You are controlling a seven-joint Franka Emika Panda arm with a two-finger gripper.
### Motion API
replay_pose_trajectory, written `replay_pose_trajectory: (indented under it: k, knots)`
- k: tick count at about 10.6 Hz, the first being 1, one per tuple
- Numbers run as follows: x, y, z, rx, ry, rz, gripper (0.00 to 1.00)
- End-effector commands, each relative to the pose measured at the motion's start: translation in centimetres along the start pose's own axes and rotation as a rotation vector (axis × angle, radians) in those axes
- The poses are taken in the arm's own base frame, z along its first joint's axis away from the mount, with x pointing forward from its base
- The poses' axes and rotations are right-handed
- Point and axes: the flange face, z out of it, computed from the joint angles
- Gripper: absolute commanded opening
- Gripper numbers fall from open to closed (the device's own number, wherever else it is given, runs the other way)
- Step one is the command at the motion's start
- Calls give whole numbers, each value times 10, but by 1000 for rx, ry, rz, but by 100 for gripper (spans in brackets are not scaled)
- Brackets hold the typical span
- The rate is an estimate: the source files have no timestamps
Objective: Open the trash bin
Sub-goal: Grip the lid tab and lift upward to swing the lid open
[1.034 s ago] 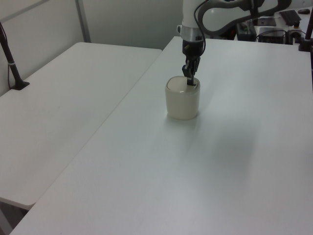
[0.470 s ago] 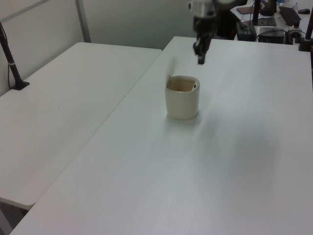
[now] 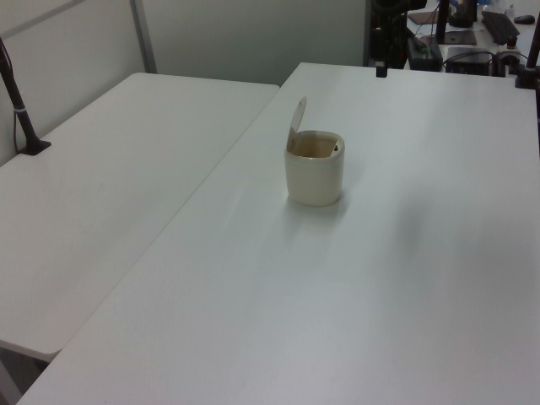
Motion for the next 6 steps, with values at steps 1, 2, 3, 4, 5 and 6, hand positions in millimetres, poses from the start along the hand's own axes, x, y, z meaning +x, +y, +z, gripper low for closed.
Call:
replay_pose_trajectory:
  k: [1, 2, 3, 4, 5, 6]
  knots:
    - [-12, 25, -9, -1, 0, 12, 100]
    - [-12, 36, -11, 5, 5, 24, 100]
    - [-12, 37, -13, 5, 8, 27, 100]
    - [-12, 36, -12, 5, 8, 25, 100]
    - [-12, 34, -12, 5, 10, 31, 100]
    - [-11, 35, -12, 5, 11, 33, 100]
